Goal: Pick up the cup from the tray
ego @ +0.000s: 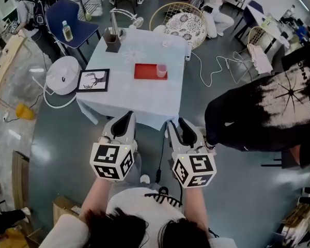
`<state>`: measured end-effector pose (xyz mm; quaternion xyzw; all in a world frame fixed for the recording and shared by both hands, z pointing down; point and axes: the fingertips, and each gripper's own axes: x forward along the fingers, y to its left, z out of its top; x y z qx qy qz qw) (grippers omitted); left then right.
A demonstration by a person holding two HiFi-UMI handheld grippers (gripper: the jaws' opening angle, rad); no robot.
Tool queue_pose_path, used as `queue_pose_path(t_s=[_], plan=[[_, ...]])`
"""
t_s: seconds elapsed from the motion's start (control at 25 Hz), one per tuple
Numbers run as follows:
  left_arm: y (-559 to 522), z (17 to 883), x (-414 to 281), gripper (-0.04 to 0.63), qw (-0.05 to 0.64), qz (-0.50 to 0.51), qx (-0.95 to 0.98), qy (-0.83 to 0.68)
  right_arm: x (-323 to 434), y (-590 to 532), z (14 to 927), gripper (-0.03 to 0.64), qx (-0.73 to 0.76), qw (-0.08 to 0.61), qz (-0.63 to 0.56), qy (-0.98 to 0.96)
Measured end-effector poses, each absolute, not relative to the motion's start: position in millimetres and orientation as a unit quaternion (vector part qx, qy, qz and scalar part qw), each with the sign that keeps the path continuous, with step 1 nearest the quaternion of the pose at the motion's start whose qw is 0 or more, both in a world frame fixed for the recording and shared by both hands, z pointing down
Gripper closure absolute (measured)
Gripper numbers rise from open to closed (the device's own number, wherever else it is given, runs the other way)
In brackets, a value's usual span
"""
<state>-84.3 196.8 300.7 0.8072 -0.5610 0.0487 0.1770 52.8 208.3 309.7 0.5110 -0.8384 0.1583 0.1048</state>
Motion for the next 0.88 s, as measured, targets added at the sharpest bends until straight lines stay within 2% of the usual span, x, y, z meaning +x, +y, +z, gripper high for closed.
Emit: queue_pose_path(t_s=[0.24, 0.36, 0.88], plan=[[146, 310, -93, 0.595, 0.188, 0.061, 0.814, -0.546, 39, 160, 315, 0.425, 0.513, 0.116, 0.163, -0.835], [121, 314, -101, 0.595, 0.193, 0.070, 0.817, -0.539, 33, 136, 314, 0.423, 0.520, 0.100, 0.186, -0.828], [29, 317, -124, 0.595, 0.210, 0.073, 0.843, -0.490, 13, 54, 316, 0.372, 0.554, 0.113, 0.187, -0.803]])
